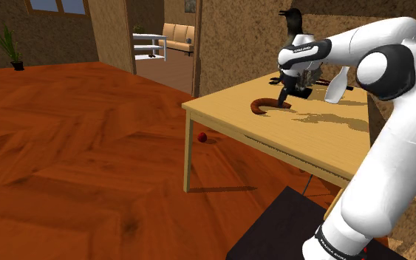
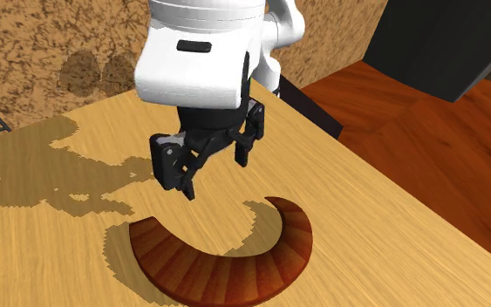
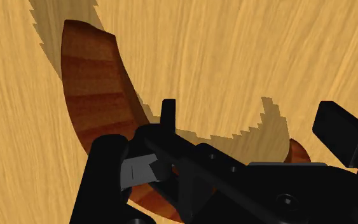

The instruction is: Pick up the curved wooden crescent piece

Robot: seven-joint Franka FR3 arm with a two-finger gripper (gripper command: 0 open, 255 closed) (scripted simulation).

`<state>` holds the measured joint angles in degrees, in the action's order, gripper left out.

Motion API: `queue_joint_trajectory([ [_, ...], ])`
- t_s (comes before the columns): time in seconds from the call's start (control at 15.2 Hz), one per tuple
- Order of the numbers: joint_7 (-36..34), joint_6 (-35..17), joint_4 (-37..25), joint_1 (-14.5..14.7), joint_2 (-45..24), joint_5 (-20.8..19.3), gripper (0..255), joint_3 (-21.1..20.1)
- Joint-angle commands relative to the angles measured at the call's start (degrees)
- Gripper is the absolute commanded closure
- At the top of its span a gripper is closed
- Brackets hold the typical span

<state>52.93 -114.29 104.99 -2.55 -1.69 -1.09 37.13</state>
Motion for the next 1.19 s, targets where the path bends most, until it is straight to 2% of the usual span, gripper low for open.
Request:
queue_joint_trajectory([
  [0.0,4.6,-0.3,-4.4,-1.4,-5.1,4.2,0,0.9],
  [0.2,10.7,0.6,-12.4,-5.1,-13.0,10.4,0,0.8],
  [0.46,16.5,3.5,-25.0,-11.5,-23.3,17.4,0,-1.0],
  [1.06,17.2,-2.0,-19.7,-11.0,-23.7,17.9,0,-1.5],
  [1.12,17.1,-1.9,-20.0,-11.1,-23.8,18.0,255,-1.5],
])
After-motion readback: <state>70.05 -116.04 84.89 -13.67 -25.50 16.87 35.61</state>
